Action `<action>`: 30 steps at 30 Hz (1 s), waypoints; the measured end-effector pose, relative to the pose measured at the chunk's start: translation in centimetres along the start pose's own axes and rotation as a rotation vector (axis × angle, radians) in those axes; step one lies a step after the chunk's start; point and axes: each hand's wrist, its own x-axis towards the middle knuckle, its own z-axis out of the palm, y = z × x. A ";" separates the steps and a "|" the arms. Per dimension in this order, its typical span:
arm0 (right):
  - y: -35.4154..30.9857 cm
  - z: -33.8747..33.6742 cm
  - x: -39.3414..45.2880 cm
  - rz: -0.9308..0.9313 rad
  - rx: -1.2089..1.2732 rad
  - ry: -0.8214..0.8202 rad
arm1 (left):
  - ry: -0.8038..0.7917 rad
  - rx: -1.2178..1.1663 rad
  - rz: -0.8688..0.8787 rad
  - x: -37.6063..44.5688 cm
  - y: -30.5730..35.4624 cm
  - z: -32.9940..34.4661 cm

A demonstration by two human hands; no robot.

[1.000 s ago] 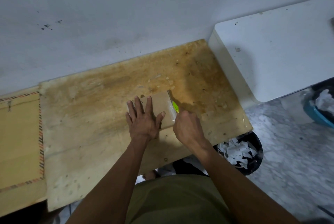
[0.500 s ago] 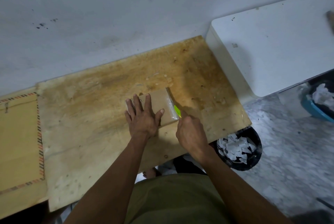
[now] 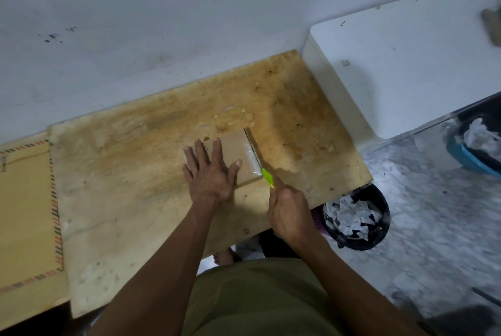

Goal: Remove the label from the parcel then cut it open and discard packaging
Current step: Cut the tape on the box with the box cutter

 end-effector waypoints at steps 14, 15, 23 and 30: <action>2.4 -0.8 -2.1 0.131 0.228 -0.053 | -0.020 -0.025 0.018 0.1 -0.3 -0.2; 2.8 -1.0 -2.2 0.145 0.221 -0.051 | -0.023 -0.026 0.018 0.1 -0.3 -0.3; 2.2 -4.6 0.9 0.313 0.560 0.140 | -0.032 -0.026 0.010 0.1 -0.4 -0.2; 2.7 -4.7 6.5 0.323 0.632 0.140 | 0.006 -0.006 0.008 0.1 -0.5 0.2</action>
